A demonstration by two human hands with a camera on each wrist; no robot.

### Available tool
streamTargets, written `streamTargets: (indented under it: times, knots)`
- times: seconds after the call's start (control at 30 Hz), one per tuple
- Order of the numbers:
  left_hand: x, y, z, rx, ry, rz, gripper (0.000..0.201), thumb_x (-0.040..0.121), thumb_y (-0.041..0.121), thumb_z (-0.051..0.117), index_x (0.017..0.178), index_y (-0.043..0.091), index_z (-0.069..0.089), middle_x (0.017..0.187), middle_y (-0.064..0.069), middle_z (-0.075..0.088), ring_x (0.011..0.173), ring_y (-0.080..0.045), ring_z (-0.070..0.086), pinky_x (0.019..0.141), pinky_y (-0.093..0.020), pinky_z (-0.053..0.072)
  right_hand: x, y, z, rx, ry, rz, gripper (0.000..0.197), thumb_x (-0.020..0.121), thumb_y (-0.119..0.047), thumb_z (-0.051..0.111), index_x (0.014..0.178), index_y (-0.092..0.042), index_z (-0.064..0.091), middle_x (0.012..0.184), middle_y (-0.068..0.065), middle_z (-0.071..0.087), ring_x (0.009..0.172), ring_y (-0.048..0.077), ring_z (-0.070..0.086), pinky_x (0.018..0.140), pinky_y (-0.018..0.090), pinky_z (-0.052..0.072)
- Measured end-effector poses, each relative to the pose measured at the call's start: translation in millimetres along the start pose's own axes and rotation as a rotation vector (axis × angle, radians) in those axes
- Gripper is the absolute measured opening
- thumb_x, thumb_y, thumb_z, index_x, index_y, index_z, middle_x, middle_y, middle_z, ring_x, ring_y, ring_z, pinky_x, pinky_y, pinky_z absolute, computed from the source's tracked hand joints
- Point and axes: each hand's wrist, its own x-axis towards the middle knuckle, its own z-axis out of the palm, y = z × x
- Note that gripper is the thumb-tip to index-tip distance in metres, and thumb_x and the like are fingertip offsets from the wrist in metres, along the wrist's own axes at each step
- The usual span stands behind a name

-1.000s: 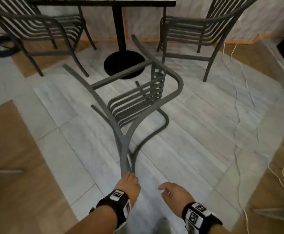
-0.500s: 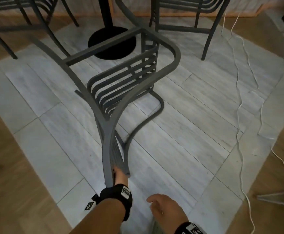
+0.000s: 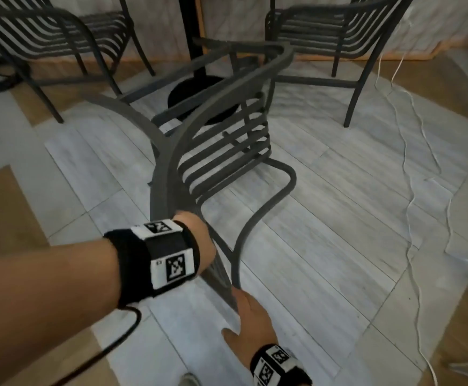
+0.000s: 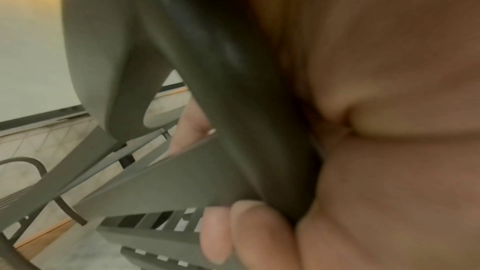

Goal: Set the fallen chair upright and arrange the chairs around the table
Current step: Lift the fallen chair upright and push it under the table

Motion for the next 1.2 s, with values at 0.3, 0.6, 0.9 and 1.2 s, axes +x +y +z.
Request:
streamTargets:
  times: [0.3, 0.6, 0.9, 1.2]
  knots:
    - [-70.4, -76.5, -11.1, -0.098, 0.059, -0.051, 0.017, 0.088, 0.021, 0.055, 0.102, 0.032, 0.058, 0.07, 0.009, 0.051, 0.076, -0.019, 0.056, 0.078, -0.031, 0.053, 20.9, -58.8, -19.7, 0.069, 0.121, 0.053, 0.02, 0.087, -0.036, 0.056, 0.099, -0.026, 0.045, 0.096, 0.001, 0.061, 0.089, 0.02, 0.062, 0.083, 0.033, 0.051]
    - [-104.7, -101.4, -48.1, 0.091, 0.428, -0.218, 0.014, 0.092, 0.019, 0.055, 0.099, 0.02, 0.067, 0.064, 0.003, 0.049, 0.074, -0.026, 0.057, 0.063, -0.032, 0.049, -20.4, -95.2, -123.6, -0.124, 0.308, 0.018, 0.014, 0.082, -0.029, 0.059, 0.082, -0.026, 0.045, 0.081, -0.003, 0.054, 0.065, 0.013, 0.053, 0.053, 0.025, 0.039]
    - [-157.7, -142.3, -56.0, -0.026, 0.691, -0.285, 0.013, 0.087, 0.042, 0.057, 0.082, 0.031, 0.056, 0.057, 0.009, 0.039, 0.067, -0.02, 0.047, 0.073, -0.033, 0.042, -54.9, -139.6, -209.8, -0.355, 0.363, -0.061, 0.014, 0.082, -0.032, 0.06, 0.078, -0.034, 0.046, 0.079, -0.008, 0.046, 0.068, 0.014, 0.049, 0.058, 0.028, 0.037]
    - [-202.8, -196.1, 22.2, -0.357, 0.686, -0.441, 0.013, 0.082, 0.042, 0.061, 0.093, 0.035, 0.063, 0.086, 0.011, 0.067, 0.089, -0.015, 0.064, 0.083, -0.032, 0.046, -55.4, -213.9, -243.5, -0.464, 0.424, -0.363, 0.008, 0.084, -0.037, 0.059, 0.088, -0.03, 0.057, 0.083, -0.011, 0.05, 0.077, 0.009, 0.049, 0.062, 0.021, 0.04]
